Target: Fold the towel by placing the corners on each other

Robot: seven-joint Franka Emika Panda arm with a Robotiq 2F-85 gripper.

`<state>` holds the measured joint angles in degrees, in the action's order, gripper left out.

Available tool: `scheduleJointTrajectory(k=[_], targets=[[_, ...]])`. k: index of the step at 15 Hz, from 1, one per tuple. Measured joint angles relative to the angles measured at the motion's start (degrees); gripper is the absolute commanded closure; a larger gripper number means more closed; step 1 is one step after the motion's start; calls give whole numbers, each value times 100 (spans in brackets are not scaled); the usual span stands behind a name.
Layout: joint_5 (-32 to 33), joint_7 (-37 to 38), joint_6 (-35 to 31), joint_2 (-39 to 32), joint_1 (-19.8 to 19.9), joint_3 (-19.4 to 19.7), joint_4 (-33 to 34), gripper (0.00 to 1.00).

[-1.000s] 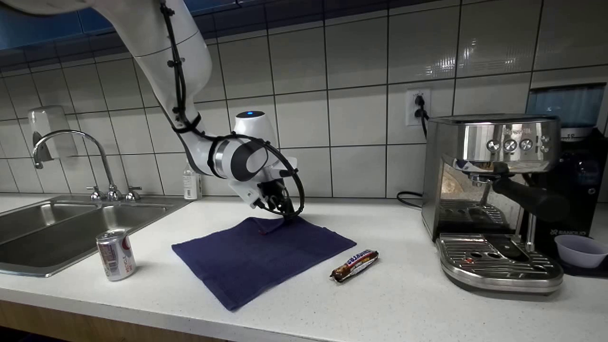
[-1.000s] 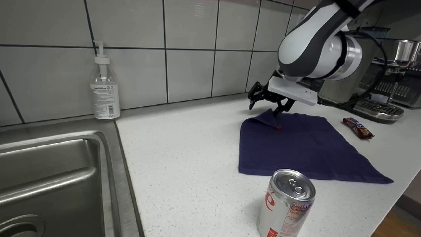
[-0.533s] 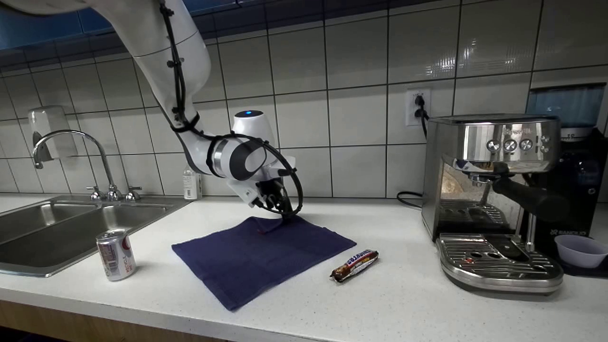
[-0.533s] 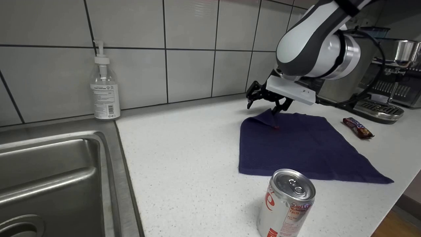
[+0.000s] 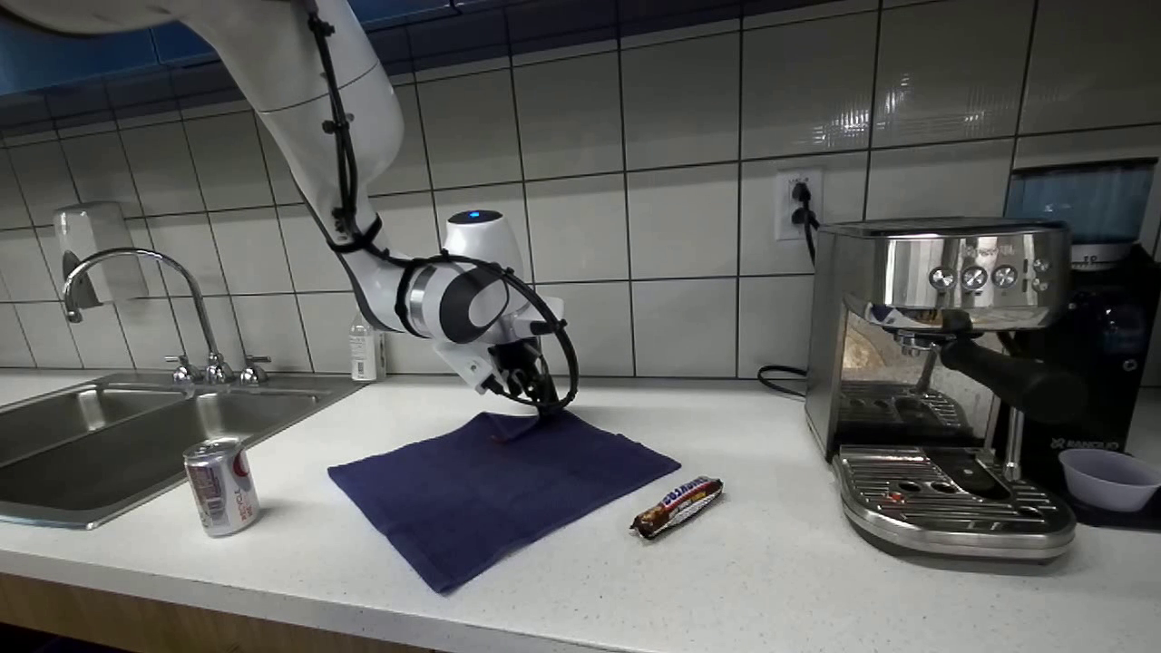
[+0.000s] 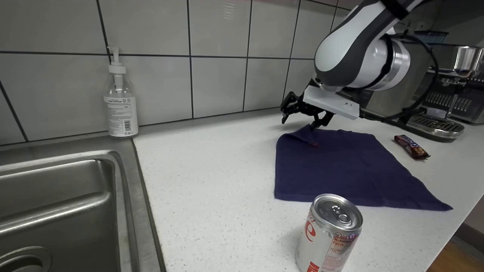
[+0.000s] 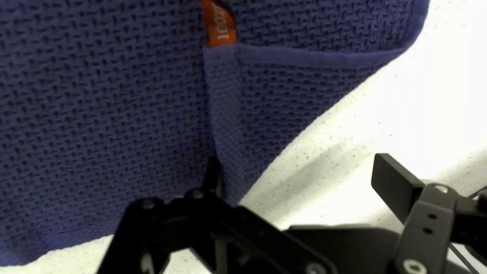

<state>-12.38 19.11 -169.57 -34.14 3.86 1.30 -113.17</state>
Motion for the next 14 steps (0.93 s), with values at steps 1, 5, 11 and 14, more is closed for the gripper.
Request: scheduleJointTrajectory(k=[1, 5, 11, 14], targets=[[0, 0, 2, -19, -2, 0, 23, 0], [0, 0, 16, -97, -14, 0, 105, 0], [0, 0, 30, -141, -18, 2, 132, 26], [0, 0, 32, -143, -17, 10, 132, 51]])
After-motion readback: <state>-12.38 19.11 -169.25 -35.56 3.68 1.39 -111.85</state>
